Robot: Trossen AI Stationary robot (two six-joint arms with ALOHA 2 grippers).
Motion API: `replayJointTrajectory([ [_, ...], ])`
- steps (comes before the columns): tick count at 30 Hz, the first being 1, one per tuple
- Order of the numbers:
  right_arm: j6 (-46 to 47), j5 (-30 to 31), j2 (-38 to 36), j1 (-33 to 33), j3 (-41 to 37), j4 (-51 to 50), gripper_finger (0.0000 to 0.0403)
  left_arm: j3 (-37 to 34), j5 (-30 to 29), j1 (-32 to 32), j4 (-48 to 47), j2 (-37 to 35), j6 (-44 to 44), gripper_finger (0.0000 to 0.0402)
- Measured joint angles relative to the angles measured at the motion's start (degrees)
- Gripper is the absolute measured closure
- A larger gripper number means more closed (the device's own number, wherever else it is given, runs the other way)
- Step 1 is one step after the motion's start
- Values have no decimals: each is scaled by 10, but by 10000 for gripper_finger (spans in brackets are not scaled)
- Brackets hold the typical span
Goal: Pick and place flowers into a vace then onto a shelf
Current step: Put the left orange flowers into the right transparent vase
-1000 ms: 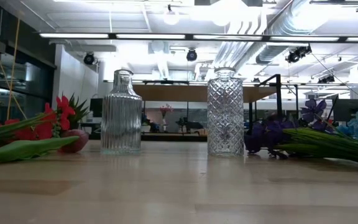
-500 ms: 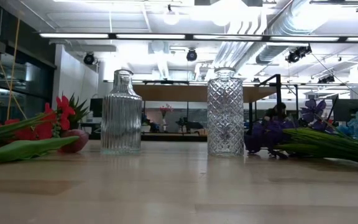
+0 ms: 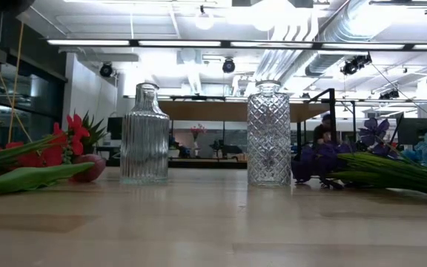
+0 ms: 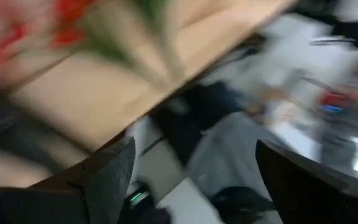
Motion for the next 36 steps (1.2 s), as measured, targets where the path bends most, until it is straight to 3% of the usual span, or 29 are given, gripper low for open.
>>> replayJointTrajectory([
  [5,-1,0,0,0,0,0,391,0,-46,-119,-51,50,-104,37],
  [11,-11,0,0,0,0,0,391,0,-154,-274,66,132,-252,37],
  [17,-37,0,0,0,0,0,391,0,-261,-371,167,229,-398,37],
  [23,-37,0,0,0,0,0,391,0,-278,-410,225,328,-487,37],
  [30,-36,0,-1,0,0,-1,391,0,-336,-409,287,422,-524,37],
  [36,-36,0,-1,0,0,0,391,0,-322,-409,294,474,-534,37],
])
